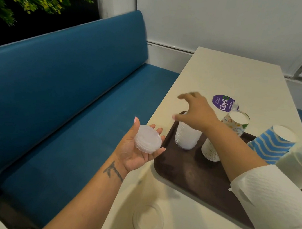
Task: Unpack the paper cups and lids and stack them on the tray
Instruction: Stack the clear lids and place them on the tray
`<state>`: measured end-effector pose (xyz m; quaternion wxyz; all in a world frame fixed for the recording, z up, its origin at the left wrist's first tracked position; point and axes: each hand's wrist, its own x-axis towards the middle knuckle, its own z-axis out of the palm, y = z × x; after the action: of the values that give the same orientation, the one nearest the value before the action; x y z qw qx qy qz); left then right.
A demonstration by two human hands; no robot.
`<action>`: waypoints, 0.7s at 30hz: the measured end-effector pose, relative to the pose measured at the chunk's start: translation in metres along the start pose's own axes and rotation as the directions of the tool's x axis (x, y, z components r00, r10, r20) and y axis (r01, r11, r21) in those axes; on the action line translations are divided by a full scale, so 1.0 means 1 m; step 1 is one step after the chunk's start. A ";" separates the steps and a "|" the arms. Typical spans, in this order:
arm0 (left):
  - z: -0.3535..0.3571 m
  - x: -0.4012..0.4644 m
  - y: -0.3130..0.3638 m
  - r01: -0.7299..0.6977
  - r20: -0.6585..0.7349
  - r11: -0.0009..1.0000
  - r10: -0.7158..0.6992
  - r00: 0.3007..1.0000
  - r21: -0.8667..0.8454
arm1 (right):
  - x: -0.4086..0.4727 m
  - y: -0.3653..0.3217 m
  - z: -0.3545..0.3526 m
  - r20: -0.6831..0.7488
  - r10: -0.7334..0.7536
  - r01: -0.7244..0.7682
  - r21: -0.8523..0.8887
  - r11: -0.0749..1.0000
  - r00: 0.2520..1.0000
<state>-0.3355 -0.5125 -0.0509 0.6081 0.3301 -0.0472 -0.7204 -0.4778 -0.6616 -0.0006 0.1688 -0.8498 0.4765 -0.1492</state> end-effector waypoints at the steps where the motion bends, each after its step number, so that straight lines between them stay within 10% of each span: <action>1: -0.001 -0.002 0.000 -0.009 -0.008 1.000 0.009 1.000 -0.005 | -0.008 -0.007 0.000 -0.106 -0.070 0.076 0.050 0.996 0.992; 5: -0.009 -0.015 -0.004 -0.038 -0.027 0.999 0.037 0.999 -0.027 | -0.048 -0.026 0.007 -0.198 -0.166 0.202 0.175 0.964 0.966; 14: -0.034 -0.054 -0.024 -0.087 -0.064 0.996 0.085 0.994 -0.033 | -0.127 -0.034 0.047 0.193 -0.151 0.122 0.155 0.980 0.970; 21: -0.047 -0.079 -0.035 -0.113 -0.082 0.992 0.108 0.991 -0.049 | -0.184 -0.048 0.096 0.616 -0.184 0.263 -0.039 0.964 0.766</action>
<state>-0.3371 -0.4162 -0.0709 0.6570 0.3391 -0.0220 -0.6729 -0.4936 -0.4659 -0.0831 0.2407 -0.9119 0.3006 0.1418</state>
